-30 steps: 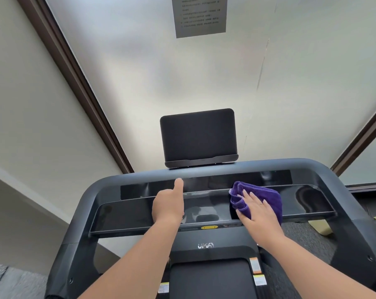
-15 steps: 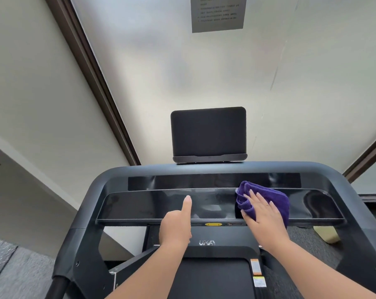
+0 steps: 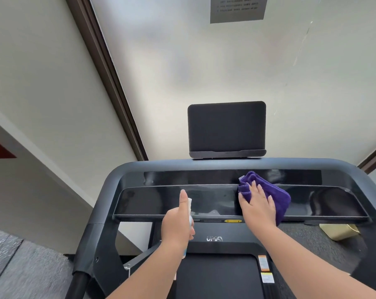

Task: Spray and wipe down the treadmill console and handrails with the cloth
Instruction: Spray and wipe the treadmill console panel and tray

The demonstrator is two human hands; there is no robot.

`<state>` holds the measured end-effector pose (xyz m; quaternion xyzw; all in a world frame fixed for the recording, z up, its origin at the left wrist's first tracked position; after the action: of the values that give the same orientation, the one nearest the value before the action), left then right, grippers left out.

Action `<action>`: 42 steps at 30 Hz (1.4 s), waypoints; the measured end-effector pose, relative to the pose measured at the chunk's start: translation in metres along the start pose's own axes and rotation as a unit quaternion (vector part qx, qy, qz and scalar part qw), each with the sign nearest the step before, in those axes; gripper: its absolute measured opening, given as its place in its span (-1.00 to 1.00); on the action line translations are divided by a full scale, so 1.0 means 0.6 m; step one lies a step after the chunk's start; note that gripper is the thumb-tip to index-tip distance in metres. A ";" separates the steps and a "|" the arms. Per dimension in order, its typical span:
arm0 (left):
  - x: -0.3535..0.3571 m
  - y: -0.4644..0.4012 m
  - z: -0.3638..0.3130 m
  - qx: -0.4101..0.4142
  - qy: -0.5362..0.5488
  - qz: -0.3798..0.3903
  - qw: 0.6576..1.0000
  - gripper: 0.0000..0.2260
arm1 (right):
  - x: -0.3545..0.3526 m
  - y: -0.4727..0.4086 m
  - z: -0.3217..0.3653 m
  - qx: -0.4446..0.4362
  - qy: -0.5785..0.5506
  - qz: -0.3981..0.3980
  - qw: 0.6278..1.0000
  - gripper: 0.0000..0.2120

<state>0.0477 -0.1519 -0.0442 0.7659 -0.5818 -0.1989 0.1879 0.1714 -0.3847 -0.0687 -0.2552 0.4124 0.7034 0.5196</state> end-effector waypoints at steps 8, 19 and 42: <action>-0.077 -0.006 -0.004 0.010 0.008 0.027 1.000 -0.26 | 0.105 0.015 0.133 -0.063 0.073 0.014 0.995 -0.43; -0.066 -0.026 -0.002 0.014 0.000 0.082 0.996 -0.29 | 0.116 0.068 0.085 -0.047 0.122 -0.029 0.991 -0.35; -0.095 -0.089 -0.043 -0.002 0.016 0.031 0.999 -0.21 | 0.113 -0.079 0.227 -0.096 -0.083 -0.010 0.992 -0.39</action>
<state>0.0908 -0.0821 -0.0448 0.7501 -0.6020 -0.1818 0.2045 0.2030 -0.2286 -0.0648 -0.2489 0.2958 0.7534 0.5319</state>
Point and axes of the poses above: each hand's wrist, its own y-axis away from the middle knuckle, its own x-axis out of the palm, z = x × y, the point moved 6 cm from there along -y, towards the middle knuckle, and after that the axes turned 13 degrees about z, right-handed, at the moved point
